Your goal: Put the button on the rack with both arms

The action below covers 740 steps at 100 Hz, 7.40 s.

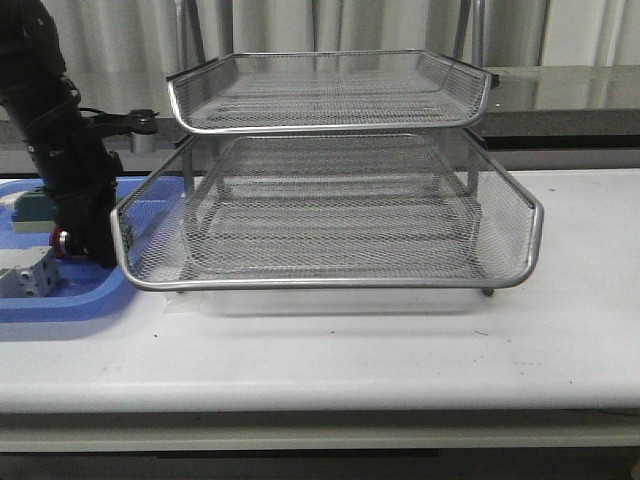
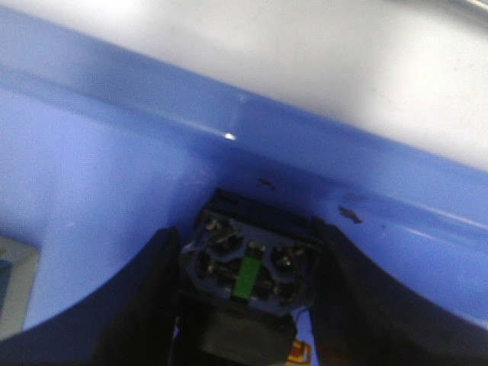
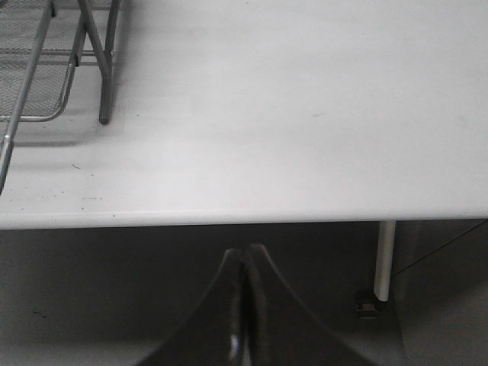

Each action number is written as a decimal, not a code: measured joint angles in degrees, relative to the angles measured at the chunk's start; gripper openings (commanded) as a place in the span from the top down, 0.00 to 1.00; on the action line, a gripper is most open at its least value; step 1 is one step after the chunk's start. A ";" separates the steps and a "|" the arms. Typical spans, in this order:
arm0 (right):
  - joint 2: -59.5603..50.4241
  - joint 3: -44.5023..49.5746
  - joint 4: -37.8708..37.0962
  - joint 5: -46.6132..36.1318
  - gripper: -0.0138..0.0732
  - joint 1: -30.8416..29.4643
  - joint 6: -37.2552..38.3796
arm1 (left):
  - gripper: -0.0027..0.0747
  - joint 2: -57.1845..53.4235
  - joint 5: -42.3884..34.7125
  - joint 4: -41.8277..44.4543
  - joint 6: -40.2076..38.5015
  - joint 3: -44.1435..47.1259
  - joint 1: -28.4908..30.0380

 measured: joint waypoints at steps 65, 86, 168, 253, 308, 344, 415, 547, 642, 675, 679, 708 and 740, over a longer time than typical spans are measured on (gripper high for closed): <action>0.00 0.00 0.00 0.00 0.92 0.00 0.00 | 0.99 -9.99 7.34 0.53 -1.15 -0.33 1.24; 0.00 0.00 0.00 0.00 0.92 0.00 0.00 | 0.99 -15.09 7.88 0.76 -6.37 -0.33 1.95; 0.00 0.00 0.00 0.00 0.92 0.00 0.00 | 0.99 -41.06 9.50 -0.83 -20.12 17.79 -6.60; 0.00 0.00 0.00 0.00 0.92 0.00 0.00 | 0.99 -28.48 -0.02 -8.19 -20.94 18.66 -27.11; 0.00 0.00 0.00 0.00 0.92 0.00 0.00 | 0.47 -23.67 -3.19 -7.99 -20.94 18.66 -27.81; 0.00 0.00 0.00 0.00 0.92 0.00 0.00 | 0.32 -23.67 -3.19 -7.99 -20.94 18.66 -27.81; 0.00 0.00 0.00 0.10 0.92 0.00 0.00 | 0.33 -26.87 8.11 -4.31 -27.52 8.81 -27.81; 0.00 -0.03 0.00 0.10 0.92 0.00 0.00 | 0.33 -88.58 -29.44 -12.36 -34.38 66.52 3.03; 0.00 -0.03 0.00 0.10 0.92 0.00 0.00 | 0.33 -118.12 -56.83 -24.67 -34.38 97.03 3.03; 0.00 -0.03 0.00 0.10 0.92 0.00 0.00 | 0.86 -118.12 -58.23 -24.88 -34.38 97.03 3.03; 0.00 -0.03 0.00 0.10 0.92 0.00 0.00 | 0.92 -118.12 -58.26 -24.88 -34.38 97.03 3.03; 0.00 -0.03 0.00 0.10 0.92 0.00 0.00 | 0.99 -118.12 -58.35 -24.88 -34.38 97.03 3.03; 0.00 -0.03 3.25 -1.37 0.92 0.00 0.00 | 0.99 -118.12 -58.35 -24.88 -34.38 97.03 3.03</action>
